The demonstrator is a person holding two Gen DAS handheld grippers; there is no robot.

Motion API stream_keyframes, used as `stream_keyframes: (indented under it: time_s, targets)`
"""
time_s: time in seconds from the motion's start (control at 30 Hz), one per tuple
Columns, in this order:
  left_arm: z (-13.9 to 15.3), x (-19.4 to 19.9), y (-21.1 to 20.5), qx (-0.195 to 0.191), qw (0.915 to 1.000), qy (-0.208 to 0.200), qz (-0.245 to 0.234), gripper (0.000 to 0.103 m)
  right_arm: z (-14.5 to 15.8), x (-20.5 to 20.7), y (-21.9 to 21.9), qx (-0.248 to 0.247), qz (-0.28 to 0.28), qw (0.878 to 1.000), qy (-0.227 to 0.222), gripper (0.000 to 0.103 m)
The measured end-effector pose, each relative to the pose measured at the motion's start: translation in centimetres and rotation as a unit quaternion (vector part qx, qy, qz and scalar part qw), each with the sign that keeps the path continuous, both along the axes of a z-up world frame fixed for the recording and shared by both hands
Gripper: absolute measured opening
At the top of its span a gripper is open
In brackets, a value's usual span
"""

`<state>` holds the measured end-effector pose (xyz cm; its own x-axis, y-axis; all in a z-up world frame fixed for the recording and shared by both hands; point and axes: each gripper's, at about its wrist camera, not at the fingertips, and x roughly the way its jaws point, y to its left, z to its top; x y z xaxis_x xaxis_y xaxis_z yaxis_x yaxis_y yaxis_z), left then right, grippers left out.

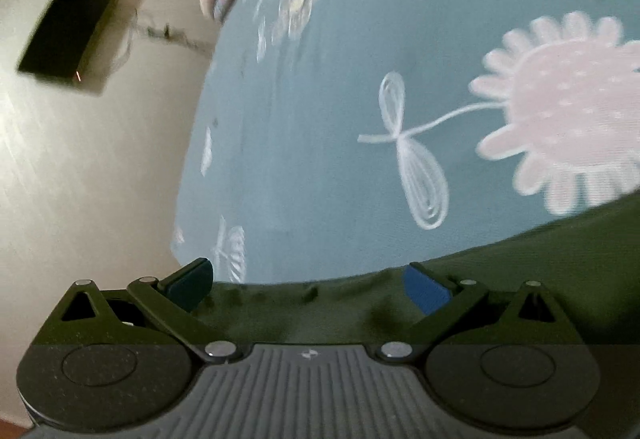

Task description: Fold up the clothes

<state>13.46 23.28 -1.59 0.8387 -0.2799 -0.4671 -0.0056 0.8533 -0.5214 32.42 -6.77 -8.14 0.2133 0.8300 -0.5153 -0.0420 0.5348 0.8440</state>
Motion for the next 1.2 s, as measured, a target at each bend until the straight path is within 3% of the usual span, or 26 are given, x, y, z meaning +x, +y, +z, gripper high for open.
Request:
stream_keyframes:
  time_s: [0.33, 0.53, 0.83, 0.9, 0.97, 1.03, 1.2]
  targets:
    - [2.5, 1.4, -6.1, 0.030, 0.9990, -0.015, -0.031, 0.008, 1.2, -2.0, -10.8, 0.023, -0.103, 0.994, -0.031, 0.103]
    - [3.8, 1.9, -10.9, 0.066, 0.9974, -0.018, -0.023, 0.008, 1.2, -3.0, -15.9, 0.034, -0.104, 0.993, -0.050, 0.103]
    - [3.7, 3.6, -18.4, 0.103, 0.9943, 0.009, -0.028, 0.010, 0.8, -5.1, -24.3, 0.053, -0.109, 0.991, -0.055, 0.103]
    - [3.2, 4.2, -19.7, 0.103, 0.9937, 0.019, -0.039, 0.018, 0.7, -5.6, -25.9, 0.053, -0.119, 0.990, -0.057, 0.103]
    - [2.7, 5.0, -20.9, 0.100, 0.9930, 0.030, -0.056, 0.047, 0.4, -6.1, -27.3, 0.054, -0.129, 0.989, -0.056, 0.103]
    - [2.1, 5.6, -22.1, 0.097, 0.9913, 0.036, -0.081, 0.059, 0.0, -6.7, -28.8, 0.054, -0.141, 0.987, -0.054, 0.103]
    - [1.5, 6.1, -24.1, 0.100, 0.9861, 0.046, -0.125, 0.060, -1.0, -7.6, -31.3, 0.057, -0.171, 0.983, -0.045, 0.103]
